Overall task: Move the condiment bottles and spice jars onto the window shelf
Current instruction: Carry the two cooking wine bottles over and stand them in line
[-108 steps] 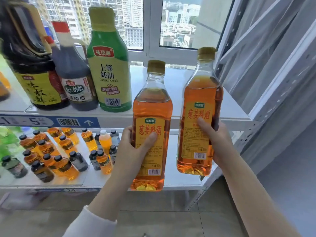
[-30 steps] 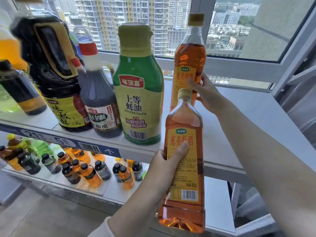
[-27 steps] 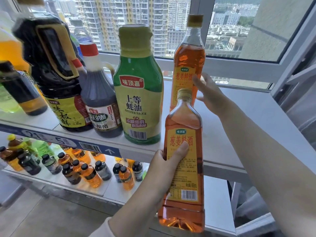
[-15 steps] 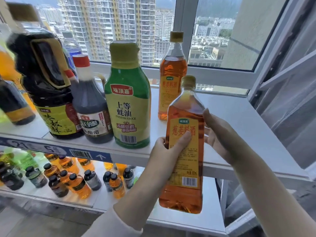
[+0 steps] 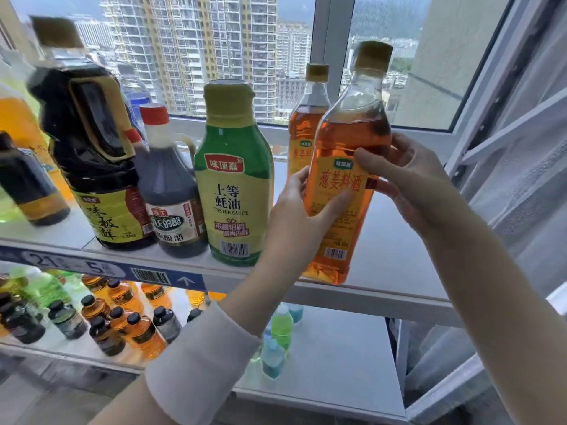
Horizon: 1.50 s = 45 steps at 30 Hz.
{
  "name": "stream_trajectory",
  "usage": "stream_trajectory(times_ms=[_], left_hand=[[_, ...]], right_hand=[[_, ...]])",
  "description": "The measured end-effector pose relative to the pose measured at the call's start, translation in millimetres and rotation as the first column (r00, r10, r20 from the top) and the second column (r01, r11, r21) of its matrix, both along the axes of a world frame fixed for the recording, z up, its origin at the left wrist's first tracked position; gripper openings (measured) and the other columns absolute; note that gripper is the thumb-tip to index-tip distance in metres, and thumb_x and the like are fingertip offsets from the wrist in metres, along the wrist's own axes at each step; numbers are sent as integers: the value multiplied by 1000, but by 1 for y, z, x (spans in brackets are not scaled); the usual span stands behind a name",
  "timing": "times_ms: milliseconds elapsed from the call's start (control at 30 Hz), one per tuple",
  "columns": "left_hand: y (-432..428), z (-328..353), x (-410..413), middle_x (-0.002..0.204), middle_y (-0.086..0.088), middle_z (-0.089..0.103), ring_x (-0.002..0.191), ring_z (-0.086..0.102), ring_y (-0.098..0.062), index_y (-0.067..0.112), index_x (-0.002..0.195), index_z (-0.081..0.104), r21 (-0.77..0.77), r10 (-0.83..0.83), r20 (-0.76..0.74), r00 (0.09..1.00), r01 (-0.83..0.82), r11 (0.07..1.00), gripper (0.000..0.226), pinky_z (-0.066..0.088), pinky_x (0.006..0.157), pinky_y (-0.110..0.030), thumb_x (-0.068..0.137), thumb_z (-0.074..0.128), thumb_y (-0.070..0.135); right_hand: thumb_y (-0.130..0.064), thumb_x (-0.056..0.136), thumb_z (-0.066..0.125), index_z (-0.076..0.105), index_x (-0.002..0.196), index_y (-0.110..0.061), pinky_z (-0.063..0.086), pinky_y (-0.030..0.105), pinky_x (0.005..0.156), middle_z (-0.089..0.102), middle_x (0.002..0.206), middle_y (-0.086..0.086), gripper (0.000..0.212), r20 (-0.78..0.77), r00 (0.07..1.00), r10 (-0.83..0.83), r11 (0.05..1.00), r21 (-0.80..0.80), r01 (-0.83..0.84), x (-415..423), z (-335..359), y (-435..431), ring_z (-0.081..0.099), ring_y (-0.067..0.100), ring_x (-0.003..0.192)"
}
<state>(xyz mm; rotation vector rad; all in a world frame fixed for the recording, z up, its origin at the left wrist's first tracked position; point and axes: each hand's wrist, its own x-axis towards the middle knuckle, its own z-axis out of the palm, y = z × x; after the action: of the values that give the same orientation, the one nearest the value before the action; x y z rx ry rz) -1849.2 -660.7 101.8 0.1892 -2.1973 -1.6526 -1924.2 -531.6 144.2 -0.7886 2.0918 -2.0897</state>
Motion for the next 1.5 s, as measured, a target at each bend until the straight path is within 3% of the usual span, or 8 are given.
stream_trajectory(times_ms=[200, 467, 633, 1000, 1200, 1333, 1433, 1500], left_hand=[[-9, -42, 38, 122, 11, 55, 115, 51, -2, 25, 119, 48, -37, 211, -221, 952, -224, 974, 34, 42, 94, -11, 87, 59, 28], [-13, -68, 40, 115, 6, 59, 109, 54, -5, 22, 117, 52, 18, 296, -114, 948, -296, 955, 28, 47, 95, -25, 89, 58, 22], [-11, -73, 34, 117, 10, 56, 108, 51, -2, 24, 119, 50, 14, 295, -43, 954, -295, 955, 32, 41, 88, -9, 89, 59, 23], [-9, -81, 31, 121, 6, 50, 110, 49, -1, 23, 122, 51, -54, 314, -87, 946, -319, 946, 34, 40, 86, -6, 89, 58, 23], [0, -76, 35, 117, 3, 51, 108, 52, -6, 23, 116, 52, -75, 317, -189, 930, -335, 939, 27, 40, 86, -3, 89, 58, 21], [5, -68, 35, 116, 4, 53, 106, 52, -4, 27, 115, 49, -65, 227, -211, 951, -246, 967, 27, 45, 84, -8, 90, 57, 24], [7, -64, 29, 113, 6, 53, 104, 51, 3, 27, 115, 50, -54, 219, -223, 950, -236, 970, 28, 42, 79, -3, 88, 55, 29], [10, -62, 26, 113, 5, 55, 104, 51, 3, 28, 114, 50, -32, 217, -221, 951, -230, 973, 25, 40, 75, -1, 89, 57, 25]], right_hand=[[-20, 61, 82, 51, 125, -9, 51, 43, 93, 66, 110, 7, 73, -21, 1000, 0, 999, 52, 1, -9, -18, -15, 61, 27, 109], [-23, 60, 80, 52, 124, -16, 53, 34, 86, 67, 107, 2, 70, -84, 996, -12, 999, 47, 16, -16, -29, -33, 62, 19, 105], [-21, 61, 82, 50, 125, -16, 53, 30, 86, 66, 106, 0, 71, -88, 996, 26, 999, 37, -22, -19, -32, -35, 61, 18, 105], [-29, 56, 81, 48, 128, -17, 48, 44, 98, 65, 112, 2, 79, -113, 991, 68, 998, 1, -68, -26, -40, -41, 58, 25, 113], [-35, 62, 83, 45, 129, -28, 48, 36, 97, 58, 126, -1, 77, -120, 989, 86, 995, -33, -90, -27, -47, -38, 55, 14, 118], [-48, 65, 68, 51, 114, -29, 46, 35, 101, 58, 120, -7, 56, -2, 994, -111, 952, -286, 106, -41, -55, -22, 54, 15, 120], [-34, 88, 57, 48, 128, -14, 41, 42, 106, 54, 127, -1, 45, 133, 969, -207, 950, -208, 232, -64, -72, -18, 49, 17, 123], [-41, 94, 44, 38, 138, -12, 35, 43, 109, 44, 142, 3, 53, 205, 962, -182, 974, -97, 205, -73, -81, -25, 40, 19, 132]])
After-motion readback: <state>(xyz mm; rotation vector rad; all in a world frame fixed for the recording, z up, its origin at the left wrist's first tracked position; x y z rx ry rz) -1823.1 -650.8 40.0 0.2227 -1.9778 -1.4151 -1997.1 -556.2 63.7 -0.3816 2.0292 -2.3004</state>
